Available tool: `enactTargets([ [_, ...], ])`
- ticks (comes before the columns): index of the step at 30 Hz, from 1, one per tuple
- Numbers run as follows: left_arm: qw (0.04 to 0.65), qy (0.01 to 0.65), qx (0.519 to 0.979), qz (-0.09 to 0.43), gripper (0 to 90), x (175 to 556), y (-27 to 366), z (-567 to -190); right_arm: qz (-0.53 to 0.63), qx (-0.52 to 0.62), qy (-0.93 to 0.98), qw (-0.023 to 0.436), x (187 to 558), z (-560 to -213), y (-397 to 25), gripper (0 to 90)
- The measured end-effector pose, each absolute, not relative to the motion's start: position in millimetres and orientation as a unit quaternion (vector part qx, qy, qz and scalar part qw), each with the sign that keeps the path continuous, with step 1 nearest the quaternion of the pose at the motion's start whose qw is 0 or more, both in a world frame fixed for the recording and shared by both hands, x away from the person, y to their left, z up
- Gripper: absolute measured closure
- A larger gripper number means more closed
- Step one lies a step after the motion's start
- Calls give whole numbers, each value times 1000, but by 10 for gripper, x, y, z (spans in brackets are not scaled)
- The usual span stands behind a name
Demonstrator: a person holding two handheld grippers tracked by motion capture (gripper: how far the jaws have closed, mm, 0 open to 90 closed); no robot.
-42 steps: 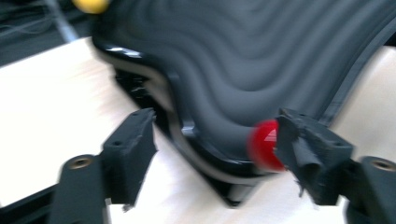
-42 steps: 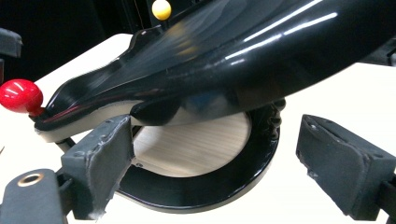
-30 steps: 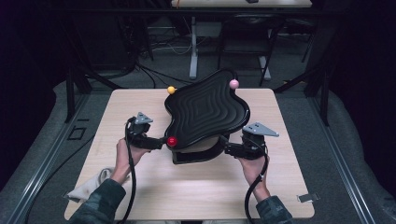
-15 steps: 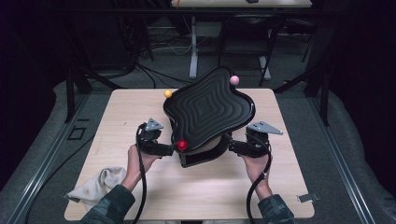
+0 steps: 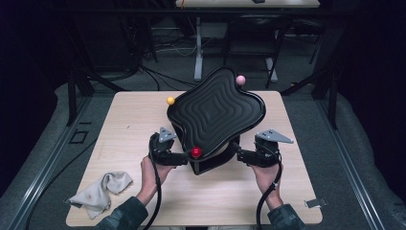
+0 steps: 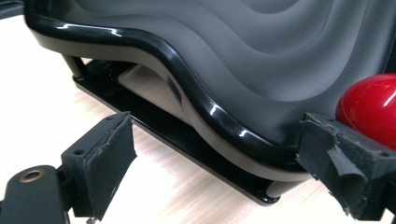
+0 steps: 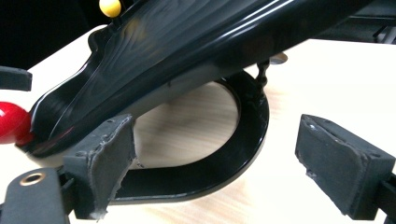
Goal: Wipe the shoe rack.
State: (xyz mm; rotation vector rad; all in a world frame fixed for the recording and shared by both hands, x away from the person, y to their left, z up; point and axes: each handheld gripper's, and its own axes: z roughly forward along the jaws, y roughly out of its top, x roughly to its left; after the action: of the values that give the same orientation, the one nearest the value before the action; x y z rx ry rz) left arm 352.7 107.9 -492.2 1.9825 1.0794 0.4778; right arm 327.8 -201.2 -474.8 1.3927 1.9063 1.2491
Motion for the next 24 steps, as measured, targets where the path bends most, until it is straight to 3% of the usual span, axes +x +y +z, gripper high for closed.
enactTargets([
  [24, 411, 451, 774, 171, 120, 3558, 569, -5026, 447, 477, 725, 218, 3023, -4620, -1851, 41],
])
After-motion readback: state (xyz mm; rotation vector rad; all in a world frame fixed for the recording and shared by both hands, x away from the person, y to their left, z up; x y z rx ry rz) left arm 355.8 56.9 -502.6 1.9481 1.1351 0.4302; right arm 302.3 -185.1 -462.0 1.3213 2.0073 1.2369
